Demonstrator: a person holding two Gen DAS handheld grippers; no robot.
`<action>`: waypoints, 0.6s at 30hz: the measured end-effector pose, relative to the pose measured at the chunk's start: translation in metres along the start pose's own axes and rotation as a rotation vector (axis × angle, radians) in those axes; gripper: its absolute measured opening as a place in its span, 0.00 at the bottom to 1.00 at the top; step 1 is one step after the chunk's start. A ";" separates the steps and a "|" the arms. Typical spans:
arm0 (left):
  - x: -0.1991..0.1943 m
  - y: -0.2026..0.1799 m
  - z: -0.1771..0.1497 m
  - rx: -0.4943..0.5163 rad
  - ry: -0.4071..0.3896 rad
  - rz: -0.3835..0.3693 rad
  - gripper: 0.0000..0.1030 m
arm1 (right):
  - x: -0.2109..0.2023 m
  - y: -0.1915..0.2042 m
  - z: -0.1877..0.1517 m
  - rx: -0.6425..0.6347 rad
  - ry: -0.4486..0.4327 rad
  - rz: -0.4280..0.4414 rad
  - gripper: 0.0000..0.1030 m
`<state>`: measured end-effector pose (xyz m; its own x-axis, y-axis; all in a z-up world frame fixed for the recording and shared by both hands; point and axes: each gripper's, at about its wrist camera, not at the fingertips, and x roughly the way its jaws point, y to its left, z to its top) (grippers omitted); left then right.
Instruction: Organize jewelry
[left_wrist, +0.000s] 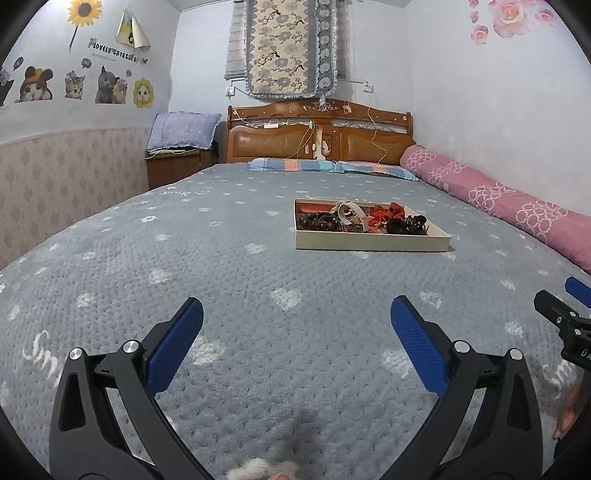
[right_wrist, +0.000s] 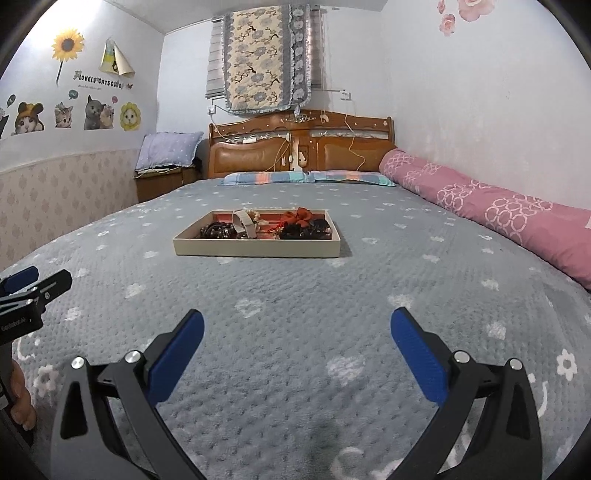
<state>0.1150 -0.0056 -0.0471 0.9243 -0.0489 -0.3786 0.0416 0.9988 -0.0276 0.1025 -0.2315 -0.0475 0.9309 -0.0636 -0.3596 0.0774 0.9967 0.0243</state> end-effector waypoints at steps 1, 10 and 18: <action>0.000 0.000 0.000 0.001 -0.002 0.000 0.95 | -0.001 -0.001 0.000 0.003 -0.004 -0.002 0.96; -0.002 0.000 0.000 0.005 -0.001 0.000 0.95 | -0.009 -0.003 -0.001 0.012 -0.043 -0.011 0.96; -0.003 -0.005 0.000 0.026 -0.009 0.001 0.95 | -0.010 -0.005 0.000 0.027 -0.047 -0.013 0.96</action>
<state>0.1119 -0.0109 -0.0461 0.9278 -0.0480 -0.3699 0.0503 0.9987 -0.0033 0.0931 -0.2358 -0.0443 0.9453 -0.0795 -0.3163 0.0989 0.9940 0.0457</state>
